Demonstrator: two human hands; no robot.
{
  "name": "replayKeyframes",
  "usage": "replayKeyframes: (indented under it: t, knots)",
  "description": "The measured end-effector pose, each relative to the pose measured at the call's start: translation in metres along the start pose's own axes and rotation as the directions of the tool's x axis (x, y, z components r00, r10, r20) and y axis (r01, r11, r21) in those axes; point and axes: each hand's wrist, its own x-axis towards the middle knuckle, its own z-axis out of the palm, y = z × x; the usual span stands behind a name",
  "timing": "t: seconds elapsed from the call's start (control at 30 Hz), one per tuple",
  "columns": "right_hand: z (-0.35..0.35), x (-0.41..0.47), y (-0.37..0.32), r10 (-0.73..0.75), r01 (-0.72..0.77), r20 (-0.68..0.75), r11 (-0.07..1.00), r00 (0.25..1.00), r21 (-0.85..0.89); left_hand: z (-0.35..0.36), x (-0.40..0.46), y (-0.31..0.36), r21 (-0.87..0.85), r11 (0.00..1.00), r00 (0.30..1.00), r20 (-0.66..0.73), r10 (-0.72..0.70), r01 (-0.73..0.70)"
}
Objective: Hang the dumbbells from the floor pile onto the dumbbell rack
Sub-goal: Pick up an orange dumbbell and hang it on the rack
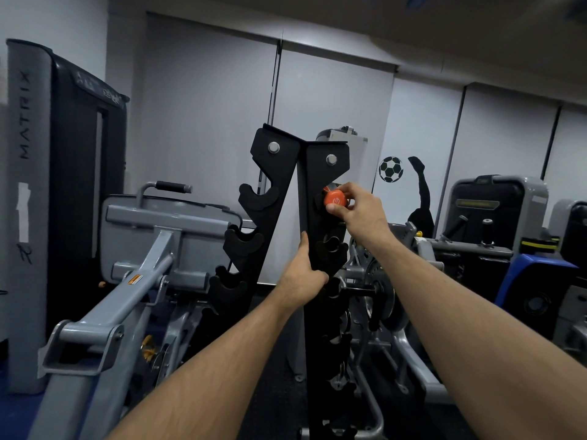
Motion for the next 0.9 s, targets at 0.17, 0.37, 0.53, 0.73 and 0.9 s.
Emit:
replayKeyframes:
  t: [0.17,0.37,0.53,0.73,0.9]
  knots:
    - [0.0,-0.001,0.0,0.003,-0.003,-0.005,1.0,1.0,-0.008,0.001,-0.001,0.001,0.003,1.0,1.0,-0.005,0.005,-0.005]
    - [0.005,-0.007,-0.002,-0.001,0.0,-0.079,1.0,0.997,-0.012,0.001,0.0,0.001,0.01,1.0,1.0,0.001,0.003,-0.003]
    - [0.006,-0.004,-0.004,0.052,-0.043,-0.113,0.996,0.992,0.08,0.001,0.003,-0.002,0.013,1.0,1.0,0.007,0.008,-0.008]
    - [-0.002,0.004,-0.005,0.08,-0.08,-0.002,0.995,0.997,0.066,0.0,0.004,-0.003,0.033,0.999,1.0,0.003,-0.007,0.007]
    - [-0.004,0.006,-0.005,0.093,-0.095,0.022,0.989,0.995,0.113,0.0,0.001,-0.001,0.03,0.999,1.0,0.006,-0.009,0.008]
